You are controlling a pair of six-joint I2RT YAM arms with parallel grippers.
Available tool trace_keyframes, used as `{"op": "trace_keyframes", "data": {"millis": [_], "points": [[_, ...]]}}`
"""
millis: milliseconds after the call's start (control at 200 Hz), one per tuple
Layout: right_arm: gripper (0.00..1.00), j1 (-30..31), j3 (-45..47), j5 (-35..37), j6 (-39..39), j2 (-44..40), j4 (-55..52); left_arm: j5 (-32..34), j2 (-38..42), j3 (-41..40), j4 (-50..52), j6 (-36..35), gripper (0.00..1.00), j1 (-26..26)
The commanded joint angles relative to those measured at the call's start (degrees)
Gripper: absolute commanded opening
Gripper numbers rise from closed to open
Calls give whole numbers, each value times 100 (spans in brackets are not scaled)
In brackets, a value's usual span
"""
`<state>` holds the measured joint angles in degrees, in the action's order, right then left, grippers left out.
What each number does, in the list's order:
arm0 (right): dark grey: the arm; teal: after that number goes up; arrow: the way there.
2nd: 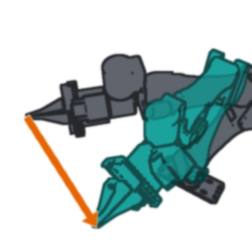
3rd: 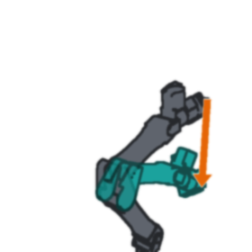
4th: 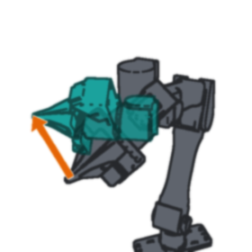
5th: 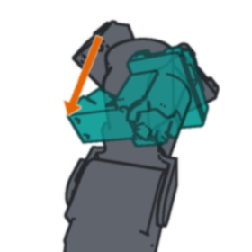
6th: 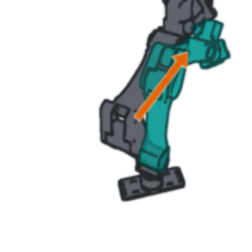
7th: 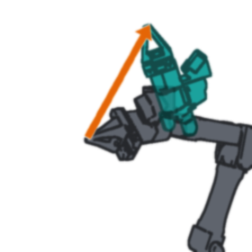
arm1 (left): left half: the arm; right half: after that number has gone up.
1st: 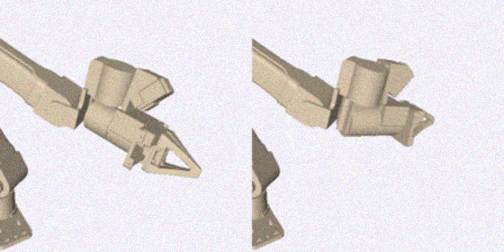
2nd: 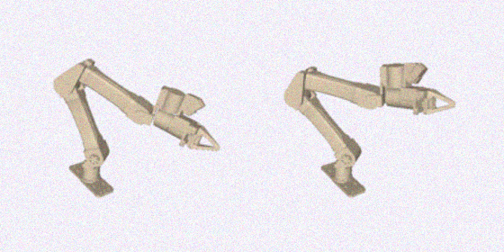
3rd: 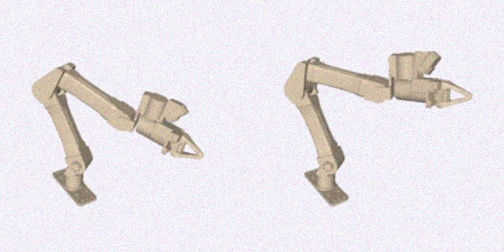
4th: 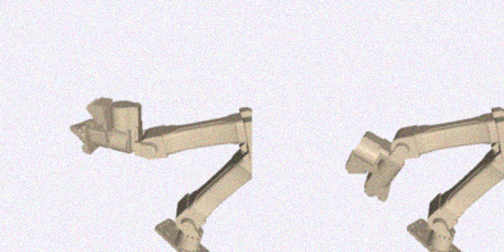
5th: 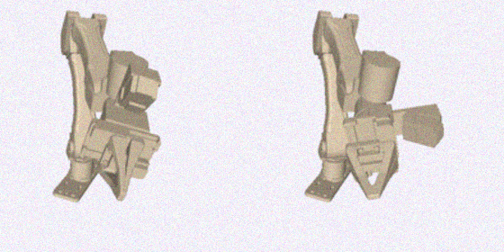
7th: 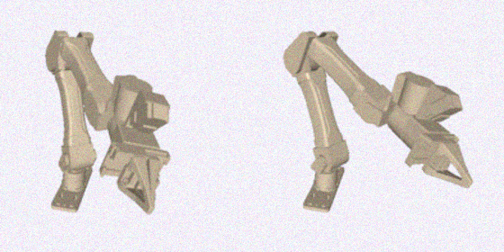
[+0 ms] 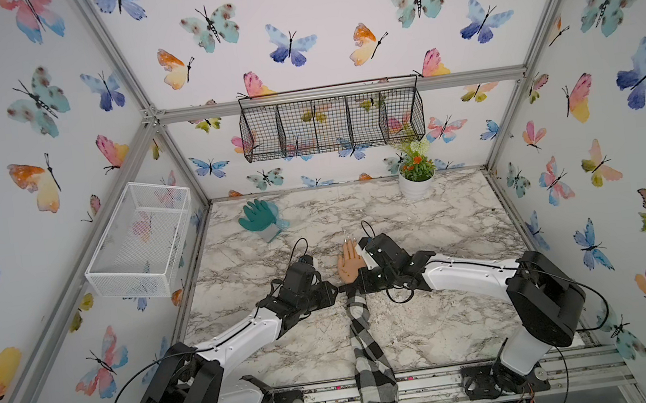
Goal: Take off the watch
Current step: Untie the watch from the hand.
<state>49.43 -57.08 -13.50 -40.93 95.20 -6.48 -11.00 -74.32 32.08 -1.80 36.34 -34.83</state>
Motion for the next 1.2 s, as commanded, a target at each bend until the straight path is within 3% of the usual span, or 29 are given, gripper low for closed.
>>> {"op": "trace_keyframes", "data": {"millis": [0,395,626,981,1196], "points": [[2,27,50,-159,-20,51,319,-332,-267,144,-290,31,36,11],[2,-12,116,-95,-41,30,336,20,-701,96,27,135,32,70],[2,-21,142,-120,-44,43,364,-494,-570,29,-434,154,32,56],[2,-30,155,-77,-14,54,327,-736,-581,698,-743,190,32,-249],[2,-53,182,-118,-34,51,373,-743,-508,659,-700,224,32,-292]]}}
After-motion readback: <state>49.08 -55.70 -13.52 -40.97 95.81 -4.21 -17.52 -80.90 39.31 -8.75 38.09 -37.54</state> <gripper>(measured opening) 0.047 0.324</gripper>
